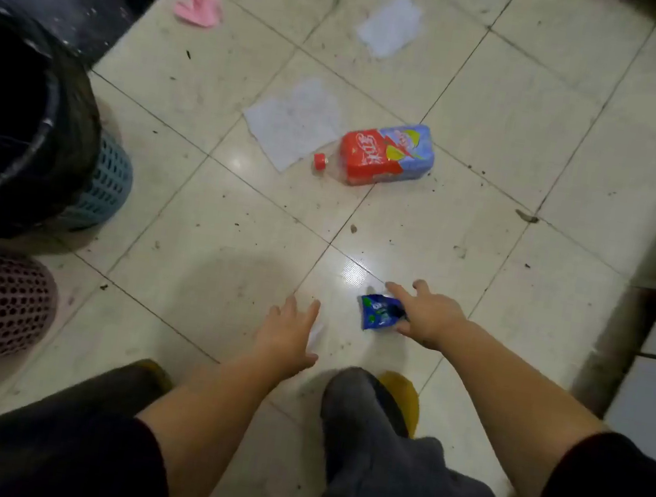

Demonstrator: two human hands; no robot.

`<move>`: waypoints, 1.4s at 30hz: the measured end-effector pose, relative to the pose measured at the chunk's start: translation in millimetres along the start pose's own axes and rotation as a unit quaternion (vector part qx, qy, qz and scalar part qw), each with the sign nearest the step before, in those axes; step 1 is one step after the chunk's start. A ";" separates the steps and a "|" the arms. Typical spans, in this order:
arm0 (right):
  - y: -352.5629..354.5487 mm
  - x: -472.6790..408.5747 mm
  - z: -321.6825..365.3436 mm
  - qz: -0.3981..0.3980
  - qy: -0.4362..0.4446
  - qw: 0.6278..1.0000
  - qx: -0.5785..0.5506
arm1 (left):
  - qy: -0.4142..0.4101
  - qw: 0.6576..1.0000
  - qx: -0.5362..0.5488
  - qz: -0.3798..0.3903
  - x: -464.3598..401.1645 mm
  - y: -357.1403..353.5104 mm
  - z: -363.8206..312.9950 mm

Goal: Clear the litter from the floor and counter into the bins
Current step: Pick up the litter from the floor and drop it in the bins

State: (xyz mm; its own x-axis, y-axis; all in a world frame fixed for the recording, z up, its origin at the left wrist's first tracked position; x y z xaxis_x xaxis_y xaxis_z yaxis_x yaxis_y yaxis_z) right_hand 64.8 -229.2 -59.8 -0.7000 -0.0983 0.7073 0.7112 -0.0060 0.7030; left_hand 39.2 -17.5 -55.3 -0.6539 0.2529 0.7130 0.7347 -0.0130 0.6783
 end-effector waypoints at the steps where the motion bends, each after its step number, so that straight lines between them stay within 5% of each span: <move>1: -12.2 -10.2 -0.3 0.013 0.004 1.000 0.002 | -0.001 1.000 -0.016 0.015 -11.4 -19.3 5.0; 5: -53.9 -43.4 -0.4 0.020 0.043 0.999 0.004 | -0.059 0.996 -0.064 -0.022 -51.9 -81.4 16.0; 9: -55.1 -62.0 4.2 0.014 0.067 0.997 0.018 | -0.033 0.996 -0.080 -0.029 -54.7 -80.3 11.6; 13: -5.2 -81.6 20.5 -0.006 0.064 0.997 -0.039 | -0.017 0.999 -0.026 -0.028 -69.4 -57.1 17.6; 17: 66.0 -95.6 50.6 -0.089 0.077 0.984 -0.131 | -0.105 0.990 -0.076 -0.056 -71.4 -42.4 26.3; 22: 76.3 -94.7 67.8 -0.101 0.095 0.986 -0.090 | -0.152 0.978 -0.124 -0.077 -60.9 -56.1 23.7; 28: 54.5 -92.8 62.1 -0.082 0.085 0.991 -0.062 | -0.107 0.989 -0.026 -0.097 -67.3 -39.8 40.1; 36: 165.2 -100.6 97.3 -0.216 0.104 0.962 -0.131 | -0.050 0.948 0.105 -0.295 -68.5 148.8 107.6; 42: 346.2 -81.2 225.8 -0.400 0.192 0.888 -0.124 | -0.049 0.838 0.070 -0.538 9.3 358.7 203.6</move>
State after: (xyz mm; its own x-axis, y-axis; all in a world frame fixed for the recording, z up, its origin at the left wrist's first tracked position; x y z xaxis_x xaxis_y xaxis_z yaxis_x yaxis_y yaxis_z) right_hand 353.2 1.4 142.9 -0.9477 -0.2951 -0.1219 0.0219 -0.4408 0.8973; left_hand 333.4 177.2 158.5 -0.9389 0.1229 -0.3215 -0.2534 0.3856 0.8872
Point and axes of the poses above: each hand's wrist, its own x-axis away from the middle knuckle, its own y-axis out of the back of the hand, z = x × y, the point moved 7 cm from there along -x, towards the middle knuckle, and after that the axes turned 7 degrees about -z, right-handed, at the moved point
